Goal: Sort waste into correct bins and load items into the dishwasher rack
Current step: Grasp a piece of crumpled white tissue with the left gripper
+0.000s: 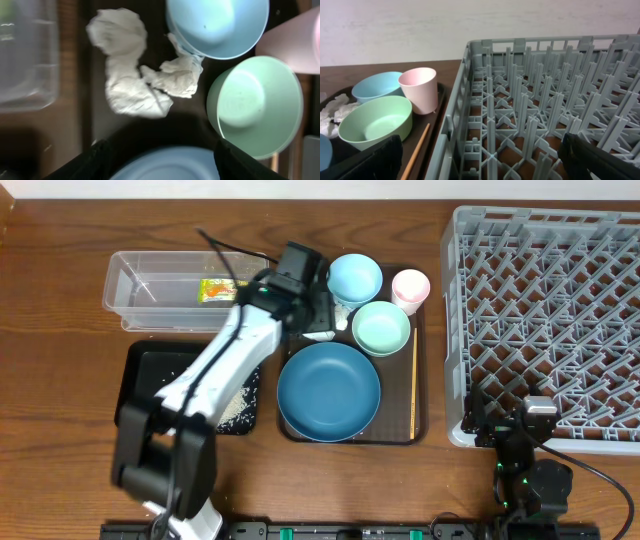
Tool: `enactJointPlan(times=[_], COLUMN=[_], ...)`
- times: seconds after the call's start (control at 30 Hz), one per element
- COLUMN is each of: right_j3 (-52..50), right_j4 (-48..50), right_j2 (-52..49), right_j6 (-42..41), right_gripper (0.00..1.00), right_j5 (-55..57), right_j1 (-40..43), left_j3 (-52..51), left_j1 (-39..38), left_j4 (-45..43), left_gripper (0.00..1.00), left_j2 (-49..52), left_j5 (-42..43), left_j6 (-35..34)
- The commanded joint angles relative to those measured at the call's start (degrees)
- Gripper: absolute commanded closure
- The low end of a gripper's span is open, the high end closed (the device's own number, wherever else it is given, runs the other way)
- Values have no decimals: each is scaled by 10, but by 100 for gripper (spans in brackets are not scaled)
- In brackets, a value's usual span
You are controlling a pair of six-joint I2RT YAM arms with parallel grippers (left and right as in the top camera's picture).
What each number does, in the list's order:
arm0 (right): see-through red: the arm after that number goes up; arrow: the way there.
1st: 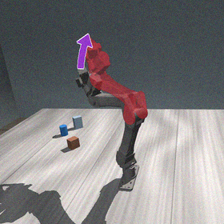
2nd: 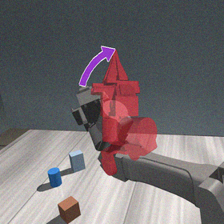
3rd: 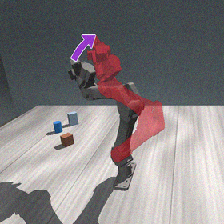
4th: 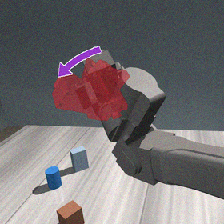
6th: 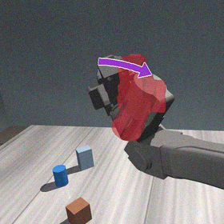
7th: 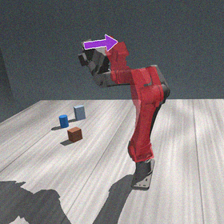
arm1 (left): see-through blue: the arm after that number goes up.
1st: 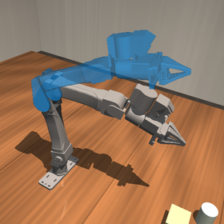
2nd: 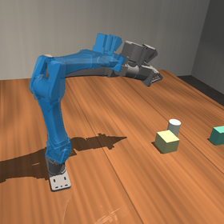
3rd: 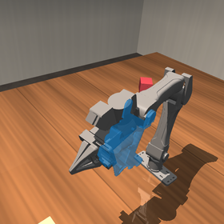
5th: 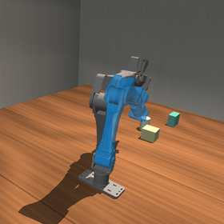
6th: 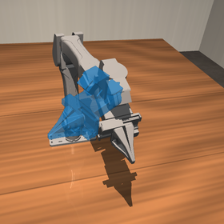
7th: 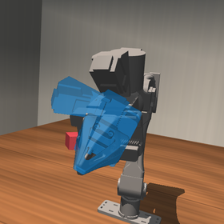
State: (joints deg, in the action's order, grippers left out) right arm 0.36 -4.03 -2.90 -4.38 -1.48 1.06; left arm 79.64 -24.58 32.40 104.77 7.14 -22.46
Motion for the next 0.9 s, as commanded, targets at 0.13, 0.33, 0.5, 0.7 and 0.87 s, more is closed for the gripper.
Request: enactJointPlan(times=[0.13, 0.33, 0.5, 0.7, 0.87], right_j3=[0, 0, 0, 0, 0], right_j4=[-2, -2, -2, -2, -2], right_j2=[2, 2, 2, 2, 2], right_j6=[-7, -7, -7, -7, -7], right_gripper=[1, 1, 1, 1, 1], right_j5=[2, 2, 2, 2, 2], right_j1=[6, 6, 6, 6, 6], left_j3=[1, 1, 1, 1, 1], left_j1=[-7, -9, -10, -14, -13], left_j4=[-60, -96, -120, -150, -173], left_gripper=[32, 33, 34, 35, 36], left_j2=[58, 102, 122, 132, 149], left_j5=[-2, -1, -1, -3, -3], left_j6=[30, 71, 130, 154, 154])
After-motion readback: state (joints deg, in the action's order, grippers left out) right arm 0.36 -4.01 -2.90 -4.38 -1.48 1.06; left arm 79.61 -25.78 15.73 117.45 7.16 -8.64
